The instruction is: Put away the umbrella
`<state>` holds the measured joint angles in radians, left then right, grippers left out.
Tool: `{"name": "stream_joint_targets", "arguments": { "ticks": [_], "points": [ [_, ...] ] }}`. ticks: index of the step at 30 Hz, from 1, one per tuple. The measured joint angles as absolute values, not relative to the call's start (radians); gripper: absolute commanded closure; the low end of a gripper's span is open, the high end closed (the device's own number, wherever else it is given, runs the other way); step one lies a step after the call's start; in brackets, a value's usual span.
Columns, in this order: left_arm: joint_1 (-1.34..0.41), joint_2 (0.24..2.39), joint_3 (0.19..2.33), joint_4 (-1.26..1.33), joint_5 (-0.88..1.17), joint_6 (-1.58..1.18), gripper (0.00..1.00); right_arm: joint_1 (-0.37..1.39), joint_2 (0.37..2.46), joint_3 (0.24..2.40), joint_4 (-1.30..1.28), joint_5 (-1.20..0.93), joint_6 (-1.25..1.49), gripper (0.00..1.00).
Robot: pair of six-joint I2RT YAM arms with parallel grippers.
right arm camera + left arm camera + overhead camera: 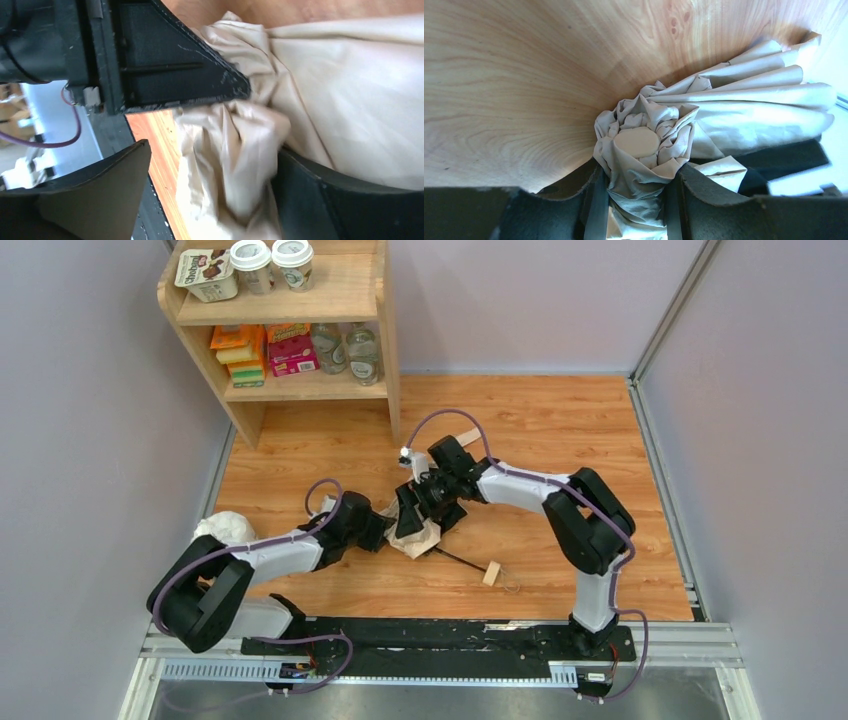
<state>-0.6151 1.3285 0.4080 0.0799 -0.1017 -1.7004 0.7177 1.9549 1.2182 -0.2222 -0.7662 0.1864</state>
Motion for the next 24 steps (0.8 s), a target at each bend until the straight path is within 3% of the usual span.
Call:
{"name": "stream_joint_targets", "arguments": {
  "ticks": [6,11,14,19,24],
  "points": [
    [-0.615,1.283,0.421,-0.035,-0.094,-1.703,1.0,0.784,1.68,1.145,-0.281,-0.431,0.089,0.0],
    [-0.613,1.282,0.447,-0.11,-0.078,-1.713,1.0,1.08,1.468,0.918,-0.065,0.02,-0.112,0.0],
    [-0.611,1.287,0.454,-0.123,-0.067,-1.722,1.0,1.235,1.489,0.818,0.055,0.206,-0.221,0.0],
    [-0.606,1.289,0.459,-0.139,-0.048,-1.73,1.0,1.289,1.619,0.786,0.202,0.391,-0.35,0.01],
    [-0.606,1.277,0.465,-0.181,-0.032,-1.732,1.0,1.293,1.793,0.846,0.29,0.54,-0.429,0.14]
  ]
}}
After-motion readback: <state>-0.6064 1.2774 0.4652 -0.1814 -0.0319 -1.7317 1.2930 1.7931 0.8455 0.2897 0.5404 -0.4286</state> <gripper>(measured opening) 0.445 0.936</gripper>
